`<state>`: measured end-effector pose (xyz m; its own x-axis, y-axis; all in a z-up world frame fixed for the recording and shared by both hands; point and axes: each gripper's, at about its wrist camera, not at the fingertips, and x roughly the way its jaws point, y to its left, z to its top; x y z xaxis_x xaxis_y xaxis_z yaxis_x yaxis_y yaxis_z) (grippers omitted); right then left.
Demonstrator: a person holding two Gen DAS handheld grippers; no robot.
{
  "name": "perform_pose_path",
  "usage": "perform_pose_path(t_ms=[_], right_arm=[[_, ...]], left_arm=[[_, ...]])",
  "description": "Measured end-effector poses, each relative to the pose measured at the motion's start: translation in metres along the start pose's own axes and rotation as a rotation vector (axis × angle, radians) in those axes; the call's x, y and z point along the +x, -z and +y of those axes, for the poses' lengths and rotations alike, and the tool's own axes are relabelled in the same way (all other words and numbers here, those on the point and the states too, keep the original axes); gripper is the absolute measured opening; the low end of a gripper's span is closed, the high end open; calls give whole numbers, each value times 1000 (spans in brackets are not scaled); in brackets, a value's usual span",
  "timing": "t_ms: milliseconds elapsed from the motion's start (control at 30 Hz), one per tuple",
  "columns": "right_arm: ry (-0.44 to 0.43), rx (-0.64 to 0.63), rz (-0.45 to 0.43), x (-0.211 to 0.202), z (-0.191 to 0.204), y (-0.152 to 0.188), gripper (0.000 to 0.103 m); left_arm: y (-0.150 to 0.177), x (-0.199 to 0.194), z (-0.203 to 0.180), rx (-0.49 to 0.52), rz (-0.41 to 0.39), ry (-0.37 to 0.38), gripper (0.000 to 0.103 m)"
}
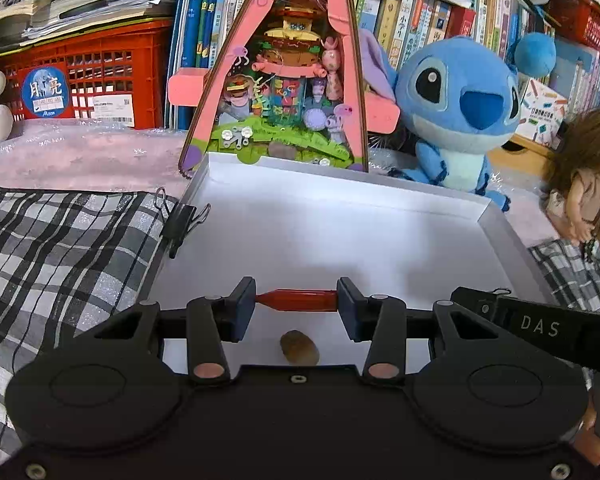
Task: Organize rigid objects
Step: 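Carry the marker and binder clip into the white box and open both grippers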
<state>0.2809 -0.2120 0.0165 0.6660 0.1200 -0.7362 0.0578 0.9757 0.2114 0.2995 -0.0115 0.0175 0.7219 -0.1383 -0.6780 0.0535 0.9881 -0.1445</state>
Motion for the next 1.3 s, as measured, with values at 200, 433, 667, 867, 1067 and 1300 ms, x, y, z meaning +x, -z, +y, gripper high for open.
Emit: perform_pose_path(t_ms=[200,433,667,867,1067,1300], right_arm=[[7,-28,-1,4,3,2,38],[17,-64,-6,5,7,5,38],[15,-75,-8,4,7,6,38],[19,-92,-18,3,9,9,38],[11,-106,-10,-1,8,11,39],[21,-134,-23,-4,11,15,41]], left_arm=[[5,7,-3,18,13,-17,42],[6,7,-4,26,0,-30,42],[11,6,-7,52,-18,-41,42],[13,4,-6,54,-26,-43,43],[17,-1,-4,59,-32,-46,43],[19,-3,-2,48,-39,-50,44]])
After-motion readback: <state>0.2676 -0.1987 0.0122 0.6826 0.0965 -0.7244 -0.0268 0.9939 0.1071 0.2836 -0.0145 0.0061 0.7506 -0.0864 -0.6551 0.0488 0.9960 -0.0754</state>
